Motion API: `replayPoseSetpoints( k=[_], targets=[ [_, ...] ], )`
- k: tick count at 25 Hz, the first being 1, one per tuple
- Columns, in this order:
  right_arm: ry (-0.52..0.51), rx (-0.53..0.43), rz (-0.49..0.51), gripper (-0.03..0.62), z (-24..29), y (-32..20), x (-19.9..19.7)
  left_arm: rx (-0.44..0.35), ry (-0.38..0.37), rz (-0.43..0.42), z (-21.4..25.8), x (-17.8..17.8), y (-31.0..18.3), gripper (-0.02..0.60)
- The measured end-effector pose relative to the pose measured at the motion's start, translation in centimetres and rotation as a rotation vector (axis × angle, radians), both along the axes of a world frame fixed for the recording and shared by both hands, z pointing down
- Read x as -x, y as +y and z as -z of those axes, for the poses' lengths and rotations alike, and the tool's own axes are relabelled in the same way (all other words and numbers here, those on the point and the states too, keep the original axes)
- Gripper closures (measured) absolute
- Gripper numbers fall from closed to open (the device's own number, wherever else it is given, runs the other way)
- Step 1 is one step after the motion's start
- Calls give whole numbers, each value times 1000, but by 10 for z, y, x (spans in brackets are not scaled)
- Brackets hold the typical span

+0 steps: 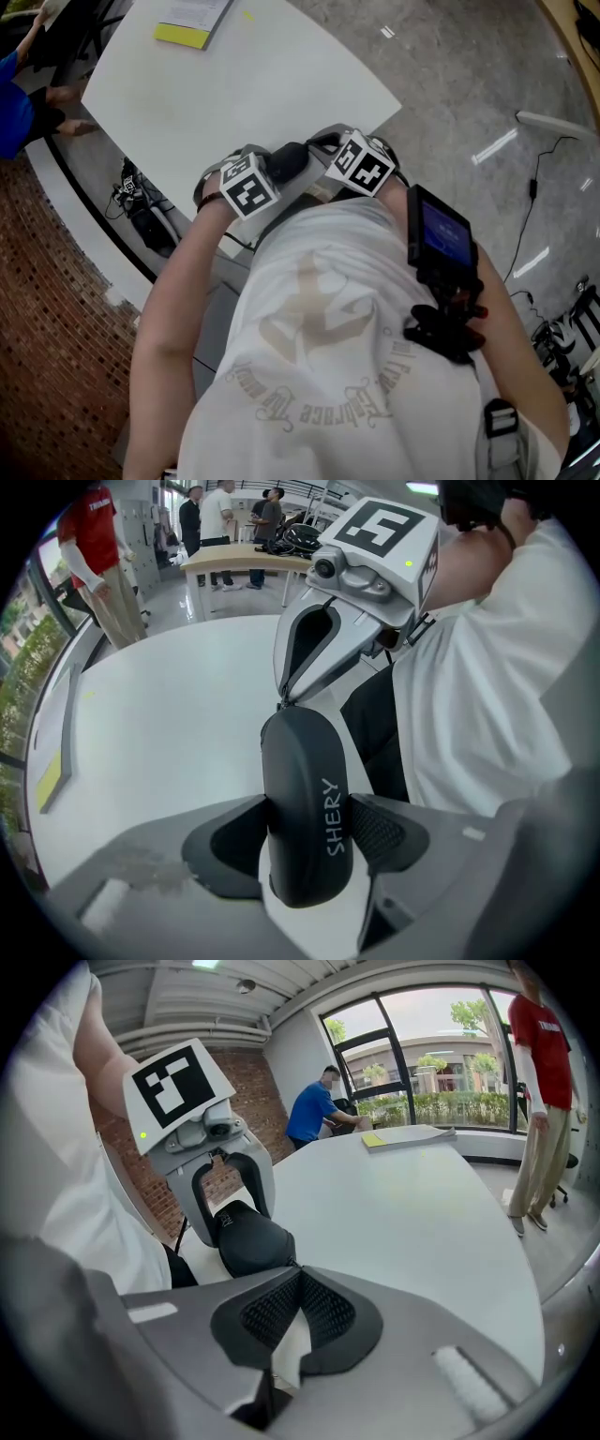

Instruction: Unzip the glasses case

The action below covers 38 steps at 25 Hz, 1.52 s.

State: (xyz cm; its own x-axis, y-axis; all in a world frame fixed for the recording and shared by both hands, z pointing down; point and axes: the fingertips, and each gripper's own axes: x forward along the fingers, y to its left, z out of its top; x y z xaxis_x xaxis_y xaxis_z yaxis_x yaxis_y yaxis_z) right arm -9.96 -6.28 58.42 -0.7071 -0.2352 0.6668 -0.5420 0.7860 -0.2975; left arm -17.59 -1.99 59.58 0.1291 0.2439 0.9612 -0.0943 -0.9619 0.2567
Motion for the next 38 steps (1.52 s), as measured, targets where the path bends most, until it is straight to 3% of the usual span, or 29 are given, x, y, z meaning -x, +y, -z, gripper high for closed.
replayPoseSetpoints(
  k=[6,18,27,32,38],
  targets=[
    [15,-13,46,588,6,-7,5,-15,-2,-48,3,-5,2,293],
    [72,-85,93,588,16,-18,15,-28,-4,-19,10,-3,-3,290],
    [58,-118,-21,579,15,-28,-3,-93,8,140,3,15,-46,284],
    [51,-68,-83,579,5,-25,-31,-83,13,157,2,8,-72,279],
    [43,-47,-101,579,2,-16,-47,-75,108,149,14,-23,-86,278]
  ],
)
